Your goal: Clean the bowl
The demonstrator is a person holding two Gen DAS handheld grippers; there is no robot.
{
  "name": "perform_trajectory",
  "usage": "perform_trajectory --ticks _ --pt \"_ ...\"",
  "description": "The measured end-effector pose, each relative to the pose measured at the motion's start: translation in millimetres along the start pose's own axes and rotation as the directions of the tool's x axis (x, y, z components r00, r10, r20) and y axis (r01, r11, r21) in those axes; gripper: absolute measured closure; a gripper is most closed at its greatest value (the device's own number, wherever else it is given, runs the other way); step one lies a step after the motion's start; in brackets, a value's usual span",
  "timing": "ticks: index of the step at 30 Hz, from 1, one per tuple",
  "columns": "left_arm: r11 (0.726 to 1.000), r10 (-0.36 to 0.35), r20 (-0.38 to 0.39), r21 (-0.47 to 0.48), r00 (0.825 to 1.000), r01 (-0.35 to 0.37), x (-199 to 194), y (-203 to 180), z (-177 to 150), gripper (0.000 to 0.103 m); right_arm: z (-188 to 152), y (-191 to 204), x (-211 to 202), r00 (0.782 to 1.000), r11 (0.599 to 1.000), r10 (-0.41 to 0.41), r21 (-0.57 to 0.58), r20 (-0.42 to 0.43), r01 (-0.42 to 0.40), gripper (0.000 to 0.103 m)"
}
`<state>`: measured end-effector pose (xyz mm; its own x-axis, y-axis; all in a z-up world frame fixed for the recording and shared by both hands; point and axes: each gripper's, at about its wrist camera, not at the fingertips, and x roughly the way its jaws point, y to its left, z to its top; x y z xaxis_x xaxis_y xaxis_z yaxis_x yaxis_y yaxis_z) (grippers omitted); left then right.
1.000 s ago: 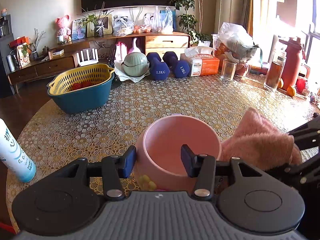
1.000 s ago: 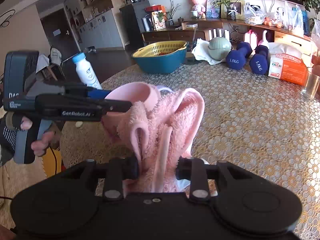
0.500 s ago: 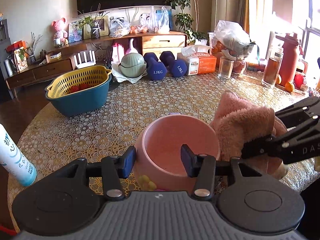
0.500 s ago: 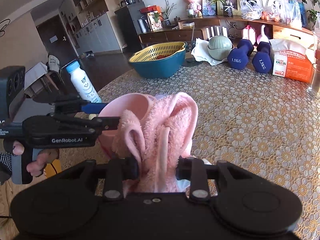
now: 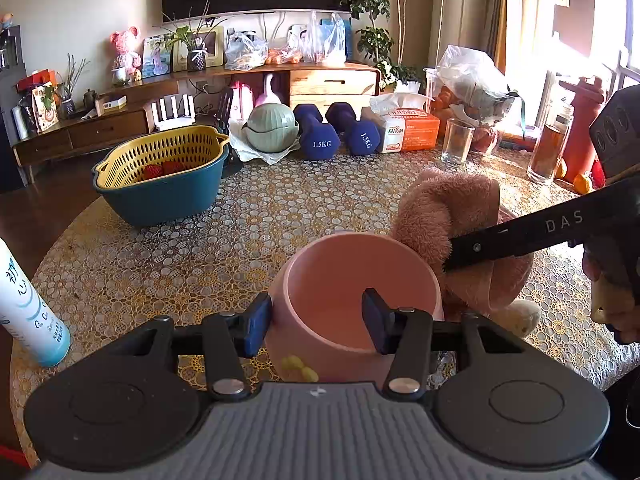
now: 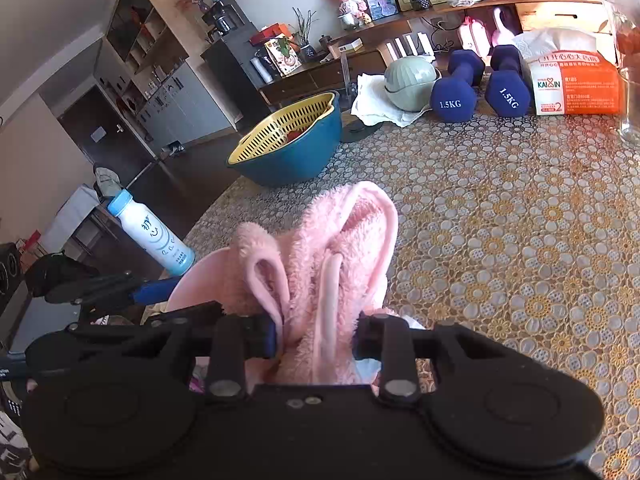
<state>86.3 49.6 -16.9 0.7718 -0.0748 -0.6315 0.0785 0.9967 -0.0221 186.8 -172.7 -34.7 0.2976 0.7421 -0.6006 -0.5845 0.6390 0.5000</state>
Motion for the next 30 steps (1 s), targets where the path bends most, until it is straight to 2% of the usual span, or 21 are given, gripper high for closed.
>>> perform_trajectory --ticks 2,6,11,14,17,18,21,23,28,30 --pt "1.000 -0.002 0.001 0.004 1.000 0.002 0 -1 0 0.054 1 -3 2 1.000 1.000 0.004 0.018 0.002 -0.004 0.073" --pt "1.000 0.001 -0.001 0.003 1.000 -0.001 0 0 0 0.054 -4 -5 18 0.998 0.999 -0.040 0.021 -0.042 0.041 0.073" --pt "1.000 -0.002 -0.001 -0.003 1.000 0.002 0 0 0 0.054 -12 8 24 0.992 0.991 -0.107 -0.090 -0.068 0.101 0.074" --pt "1.000 0.000 0.001 -0.007 1.000 0.000 0 0 0 0.054 -22 19 25 0.984 0.972 -0.143 -0.202 -0.107 0.119 0.074" --pt "1.000 0.010 -0.007 0.000 1.000 -0.010 2 -2 0 0.054 -36 33 19 0.980 0.942 -0.152 -0.318 -0.130 0.104 0.073" --pt "0.999 0.037 -0.014 0.024 0.999 -0.036 4 -5 -1 0.057 -41 37 15 0.980 0.932 -0.150 -0.349 -0.134 0.095 0.073" --pt "0.999 0.026 -0.035 0.024 0.999 -0.025 8 -5 -4 0.054 -50 44 0 0.981 0.925 -0.102 -0.379 -0.166 0.032 0.074" --pt "0.999 0.031 -0.031 0.031 0.999 -0.030 7 -6 -6 0.054 -58 49 -9 0.979 0.903 -0.135 -0.425 -0.149 0.060 0.074" --pt "1.000 0.014 -0.052 0.025 0.999 -0.013 9 -7 -9 0.054 -59 41 -36 0.988 0.929 -0.132 -0.357 -0.085 0.094 0.074" --pt "0.999 0.014 -0.052 0.035 0.999 -0.012 9 -11 -10 0.054 -52 39 -49 0.994 0.949 -0.098 -0.304 -0.040 0.081 0.074"
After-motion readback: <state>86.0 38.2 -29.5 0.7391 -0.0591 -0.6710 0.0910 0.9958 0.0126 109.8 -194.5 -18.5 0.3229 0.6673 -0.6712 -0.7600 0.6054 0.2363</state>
